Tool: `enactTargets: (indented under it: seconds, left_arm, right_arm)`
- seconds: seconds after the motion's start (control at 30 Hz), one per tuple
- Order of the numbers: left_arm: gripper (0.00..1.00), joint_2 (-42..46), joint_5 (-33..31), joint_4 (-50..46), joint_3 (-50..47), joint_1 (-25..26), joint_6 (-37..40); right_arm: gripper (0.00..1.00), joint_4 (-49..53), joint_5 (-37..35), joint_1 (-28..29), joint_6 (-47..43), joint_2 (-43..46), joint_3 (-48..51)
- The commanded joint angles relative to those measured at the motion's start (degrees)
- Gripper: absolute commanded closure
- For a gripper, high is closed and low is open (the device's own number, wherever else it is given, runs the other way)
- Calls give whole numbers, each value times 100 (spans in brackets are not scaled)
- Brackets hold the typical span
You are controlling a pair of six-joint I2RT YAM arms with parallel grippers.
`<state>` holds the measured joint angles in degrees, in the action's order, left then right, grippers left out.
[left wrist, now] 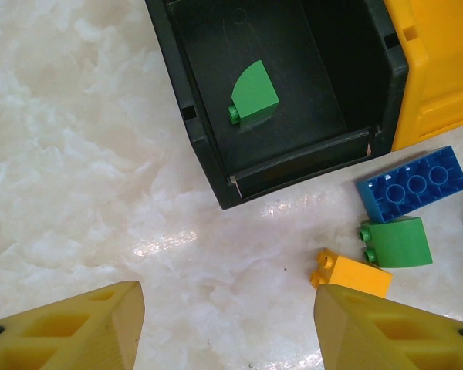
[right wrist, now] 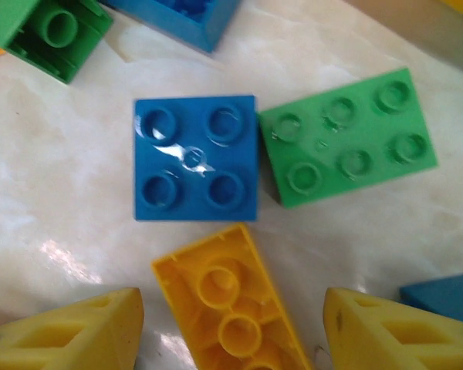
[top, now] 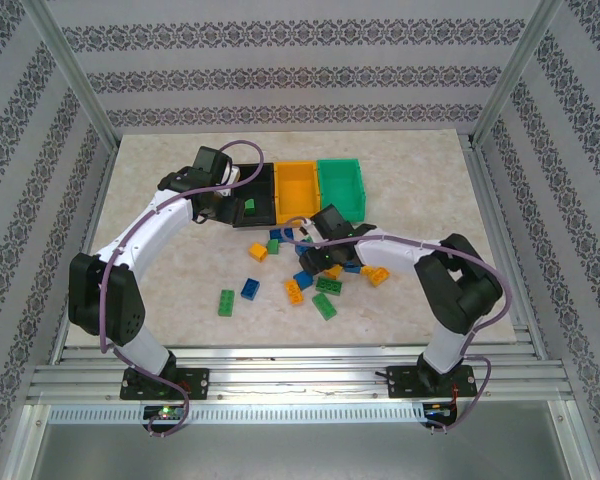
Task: Sort the legos into containers by color
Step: Pick up the lego from the center of the table.
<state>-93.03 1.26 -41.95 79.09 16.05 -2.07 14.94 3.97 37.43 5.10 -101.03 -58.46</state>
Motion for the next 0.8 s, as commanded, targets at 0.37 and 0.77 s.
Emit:
enactTargets:
  seconds: [0.37,0.77]
  left_arm:
    - [40,132,51,-30,0,-1,154]
    - [39,230,158,-10,-3,-2,146]
  right_arm:
    - [60,626,-407,134,-243,-103,-62]
    - [79,-161,336,-455,427,908,-147]
